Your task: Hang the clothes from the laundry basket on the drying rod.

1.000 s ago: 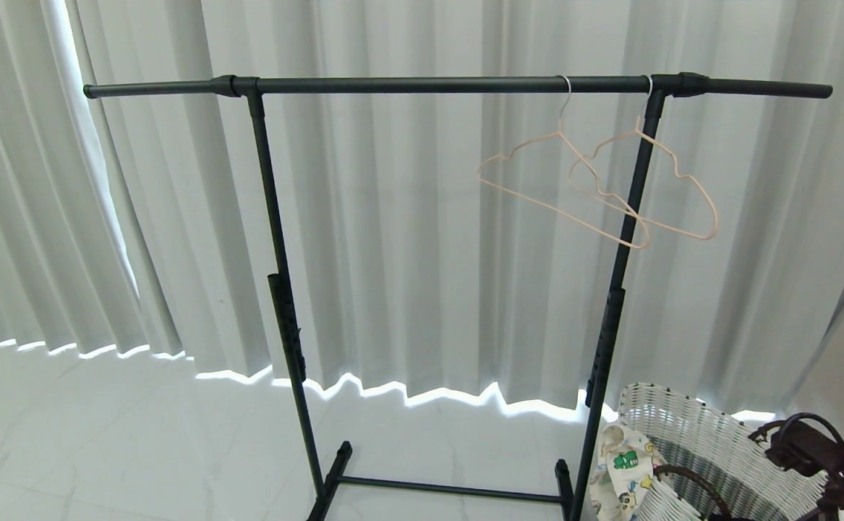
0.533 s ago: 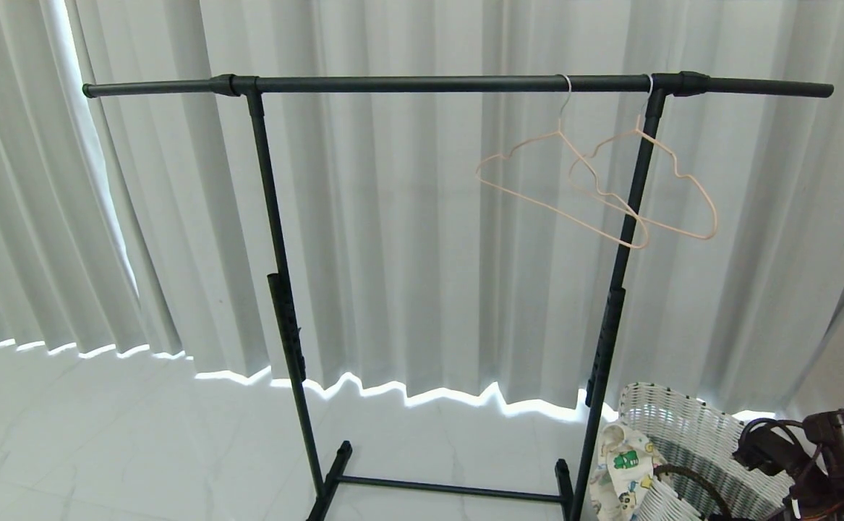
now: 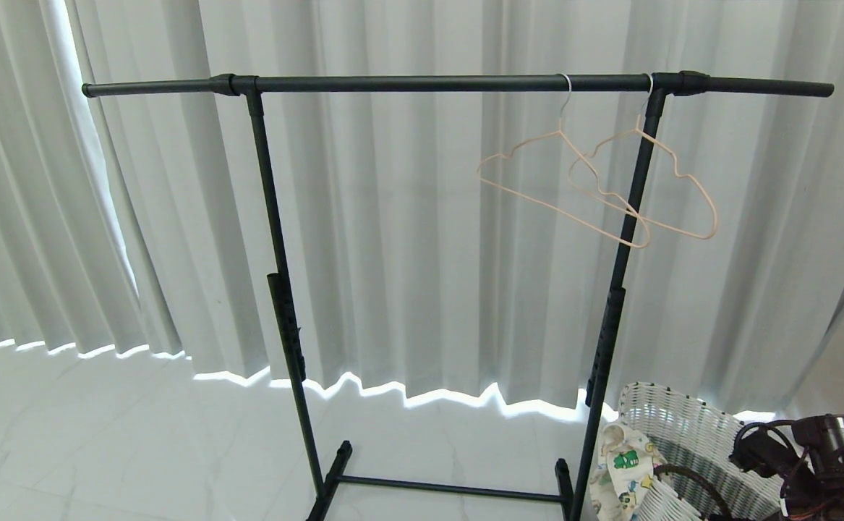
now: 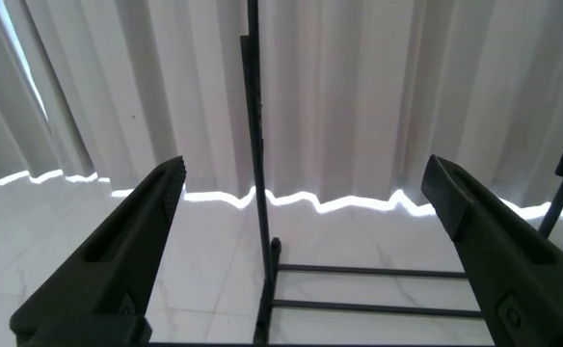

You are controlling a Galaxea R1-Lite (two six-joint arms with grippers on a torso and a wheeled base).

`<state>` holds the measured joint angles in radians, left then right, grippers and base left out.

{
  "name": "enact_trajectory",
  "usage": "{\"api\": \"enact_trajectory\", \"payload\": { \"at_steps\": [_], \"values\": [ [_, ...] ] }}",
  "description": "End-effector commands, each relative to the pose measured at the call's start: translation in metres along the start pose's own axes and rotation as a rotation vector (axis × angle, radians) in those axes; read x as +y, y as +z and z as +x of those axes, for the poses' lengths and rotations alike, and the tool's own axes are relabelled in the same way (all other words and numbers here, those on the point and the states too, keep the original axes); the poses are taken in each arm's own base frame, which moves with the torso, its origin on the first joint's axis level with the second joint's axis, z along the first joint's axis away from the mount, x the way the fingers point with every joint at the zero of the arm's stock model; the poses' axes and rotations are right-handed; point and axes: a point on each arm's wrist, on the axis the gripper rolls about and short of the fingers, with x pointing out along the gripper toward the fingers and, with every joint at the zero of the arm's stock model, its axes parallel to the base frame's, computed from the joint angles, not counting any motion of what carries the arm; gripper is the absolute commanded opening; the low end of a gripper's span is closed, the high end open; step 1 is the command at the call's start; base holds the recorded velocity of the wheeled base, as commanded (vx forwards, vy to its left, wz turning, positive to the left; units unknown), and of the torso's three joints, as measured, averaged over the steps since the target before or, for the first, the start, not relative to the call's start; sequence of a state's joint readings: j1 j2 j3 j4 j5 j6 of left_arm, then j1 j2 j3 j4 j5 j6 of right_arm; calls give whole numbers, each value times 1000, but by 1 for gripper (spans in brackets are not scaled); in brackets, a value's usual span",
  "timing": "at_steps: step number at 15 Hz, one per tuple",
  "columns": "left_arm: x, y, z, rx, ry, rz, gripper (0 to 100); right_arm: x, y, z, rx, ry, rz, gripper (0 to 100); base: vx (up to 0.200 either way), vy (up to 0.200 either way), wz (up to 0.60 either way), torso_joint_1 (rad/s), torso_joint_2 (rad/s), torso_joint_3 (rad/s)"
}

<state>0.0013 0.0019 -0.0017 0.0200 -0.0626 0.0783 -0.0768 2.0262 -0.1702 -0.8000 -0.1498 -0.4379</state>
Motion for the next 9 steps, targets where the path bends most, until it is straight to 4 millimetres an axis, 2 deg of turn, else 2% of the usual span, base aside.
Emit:
{"api": "enact_trajectory", "payload": {
  "at_steps": [1,2,3,6,8,9],
  "values": [
    [0,0,0,0,0,0,100,-1,-1,1,4,-2,6,100,0,0,0,0,0,0],
    [0,0,0,0,0,0,100,-2,-1,1,6,-1,11,100,0,0,0,0,0,0],
    [0,0,0,0,0,0,100,-2,-2,1,9,-2,12,0,0,0,0,0,0,0],
    [0,0,0,0,0,0,100,-2,-4,-5,-3,-6,13,0,0,0,0,0,0,0],
    [0,0,0,0,0,0,100,-4,-6,-24,-56,-28,23,0,0,0,0,0,0,0],
    [0,0,0,0,0,0,100,-7,-6,-42,-128,-61,30,0,0,0,0,0,0,0]
  ]
}}
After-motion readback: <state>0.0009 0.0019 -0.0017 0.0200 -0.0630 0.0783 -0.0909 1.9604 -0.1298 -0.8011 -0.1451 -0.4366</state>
